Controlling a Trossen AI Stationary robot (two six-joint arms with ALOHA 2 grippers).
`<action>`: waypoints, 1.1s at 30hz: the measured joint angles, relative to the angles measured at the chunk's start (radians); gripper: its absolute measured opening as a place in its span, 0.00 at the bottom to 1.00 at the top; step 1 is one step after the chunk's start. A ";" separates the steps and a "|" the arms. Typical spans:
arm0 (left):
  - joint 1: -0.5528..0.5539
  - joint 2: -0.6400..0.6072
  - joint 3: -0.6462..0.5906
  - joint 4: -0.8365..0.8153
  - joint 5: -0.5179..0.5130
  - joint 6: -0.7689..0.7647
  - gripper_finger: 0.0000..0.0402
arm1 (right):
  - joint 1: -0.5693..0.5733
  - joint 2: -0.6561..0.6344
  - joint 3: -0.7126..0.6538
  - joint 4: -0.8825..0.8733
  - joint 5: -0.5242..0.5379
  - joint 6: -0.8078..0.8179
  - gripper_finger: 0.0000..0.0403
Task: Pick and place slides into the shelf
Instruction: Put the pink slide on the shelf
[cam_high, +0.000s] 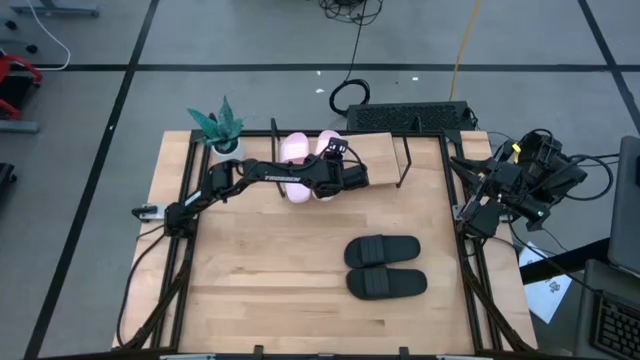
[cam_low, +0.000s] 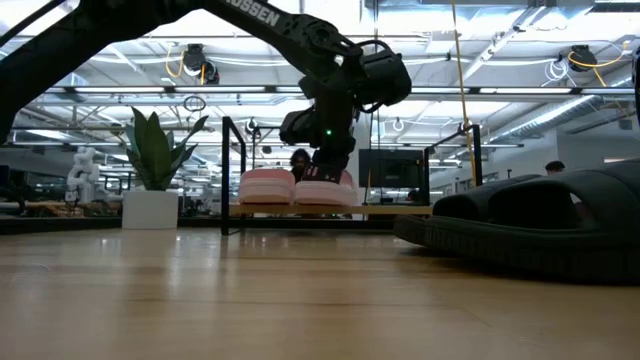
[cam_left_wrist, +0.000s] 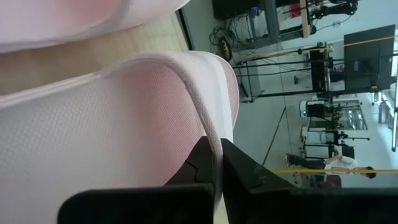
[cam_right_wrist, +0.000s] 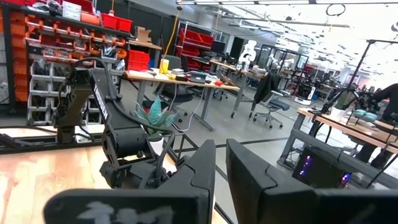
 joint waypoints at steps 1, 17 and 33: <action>0.000 0.000 0.000 0.000 0.000 0.000 0.00 | 0.000 0.000 0.000 0.000 0.000 0.000 0.07; -0.002 -0.010 0.000 -0.121 0.040 -0.002 0.00 | 0.000 -0.002 0.000 -0.004 0.001 0.000 0.07; -0.001 -0.009 0.001 -0.114 0.029 0.012 0.03 | 0.000 -0.002 0.000 -0.012 0.001 -0.001 0.07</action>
